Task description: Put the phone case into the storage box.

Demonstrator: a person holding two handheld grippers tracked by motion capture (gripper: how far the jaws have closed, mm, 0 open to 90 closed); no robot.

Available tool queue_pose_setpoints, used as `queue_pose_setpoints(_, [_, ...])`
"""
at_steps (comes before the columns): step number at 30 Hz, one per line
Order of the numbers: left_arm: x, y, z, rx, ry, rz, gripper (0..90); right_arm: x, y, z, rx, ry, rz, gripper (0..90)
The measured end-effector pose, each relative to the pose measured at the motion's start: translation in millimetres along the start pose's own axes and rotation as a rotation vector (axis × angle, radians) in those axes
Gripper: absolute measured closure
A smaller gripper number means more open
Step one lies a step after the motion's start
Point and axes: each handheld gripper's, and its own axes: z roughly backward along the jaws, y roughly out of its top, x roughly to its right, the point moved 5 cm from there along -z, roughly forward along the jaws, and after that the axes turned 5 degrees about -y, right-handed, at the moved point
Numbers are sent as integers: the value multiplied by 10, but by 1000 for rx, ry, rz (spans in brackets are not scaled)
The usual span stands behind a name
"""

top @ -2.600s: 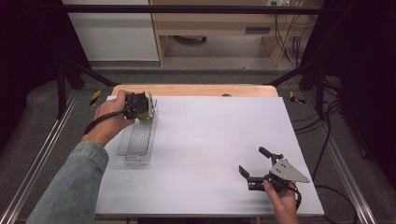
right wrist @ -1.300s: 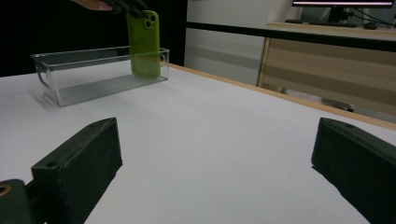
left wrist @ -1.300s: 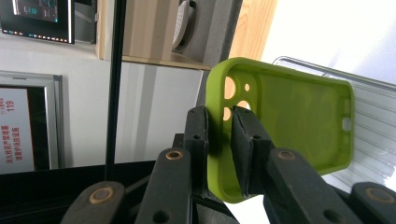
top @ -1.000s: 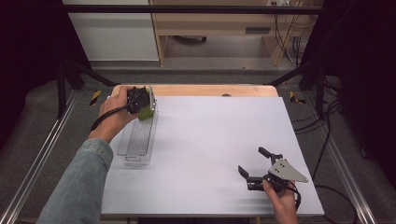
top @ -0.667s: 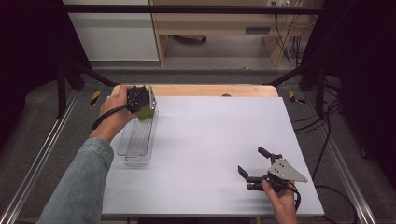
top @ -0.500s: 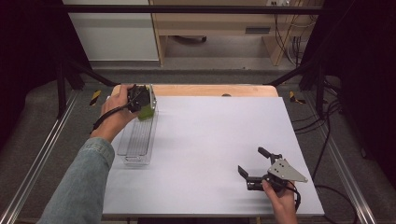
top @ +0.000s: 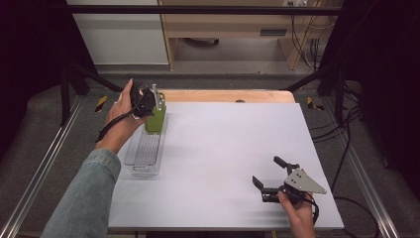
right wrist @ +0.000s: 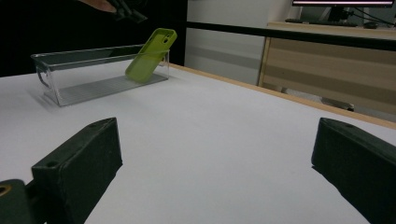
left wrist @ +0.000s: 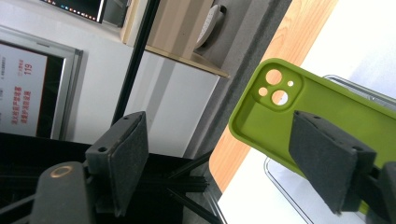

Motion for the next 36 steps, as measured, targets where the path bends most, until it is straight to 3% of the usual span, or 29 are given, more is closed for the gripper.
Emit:
queue_pose_setpoints(11, [-7,-6,84,15,6,42,158,5,4,4,4,-4,-2,20])
queue_pose_setpoints(25, [97,37,95,20,-12,34,143,14,8,10,7,-9,-6,20])
queue_pose_setpoints(36, [162,67,136,43,-35,88,166,8,6,7,4,-7,-4,20])
